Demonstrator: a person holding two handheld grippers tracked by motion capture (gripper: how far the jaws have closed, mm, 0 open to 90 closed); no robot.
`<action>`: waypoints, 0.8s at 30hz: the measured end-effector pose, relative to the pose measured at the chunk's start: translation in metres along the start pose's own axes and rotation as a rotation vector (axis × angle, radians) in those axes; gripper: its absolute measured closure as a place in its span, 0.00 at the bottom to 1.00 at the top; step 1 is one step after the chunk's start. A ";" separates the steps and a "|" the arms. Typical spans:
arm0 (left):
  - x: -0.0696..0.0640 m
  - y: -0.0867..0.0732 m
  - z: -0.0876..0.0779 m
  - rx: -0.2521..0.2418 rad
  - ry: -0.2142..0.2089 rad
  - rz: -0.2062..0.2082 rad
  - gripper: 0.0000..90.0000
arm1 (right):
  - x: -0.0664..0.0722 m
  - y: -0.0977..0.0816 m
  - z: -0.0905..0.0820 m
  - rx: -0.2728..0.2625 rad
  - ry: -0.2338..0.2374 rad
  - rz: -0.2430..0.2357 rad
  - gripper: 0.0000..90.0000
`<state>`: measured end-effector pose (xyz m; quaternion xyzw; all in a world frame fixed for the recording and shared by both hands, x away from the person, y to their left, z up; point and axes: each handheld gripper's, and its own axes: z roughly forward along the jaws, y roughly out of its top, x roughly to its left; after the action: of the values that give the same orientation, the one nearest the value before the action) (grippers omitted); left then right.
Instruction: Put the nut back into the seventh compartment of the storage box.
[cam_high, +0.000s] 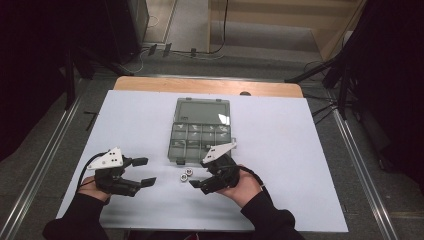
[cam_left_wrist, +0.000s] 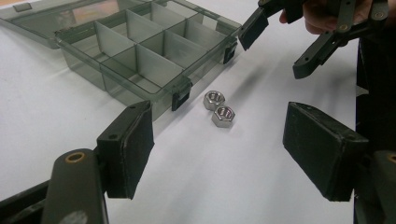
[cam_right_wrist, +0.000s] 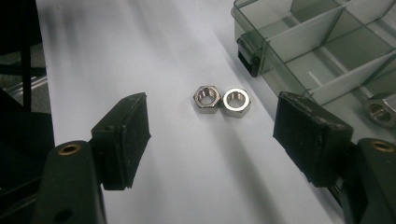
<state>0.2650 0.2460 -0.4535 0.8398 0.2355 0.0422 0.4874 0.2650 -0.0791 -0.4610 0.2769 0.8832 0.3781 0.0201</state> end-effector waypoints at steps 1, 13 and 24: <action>0.000 0.000 0.000 0.000 -0.002 0.002 0.28 | 0.000 0.001 0.001 0.008 -0.004 -0.001 0.34; -0.002 0.001 0.000 -0.001 -0.007 0.006 0.28 | -0.001 0.006 0.017 0.080 -0.029 -0.001 0.40; -0.003 0.001 0.001 0.002 -0.006 0.003 0.28 | -0.005 0.011 0.027 0.142 -0.056 0.003 0.55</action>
<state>0.2627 0.2438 -0.4528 0.8409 0.2326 0.0400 0.4871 0.2807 -0.0574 -0.4741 0.2892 0.9064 0.3067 0.0247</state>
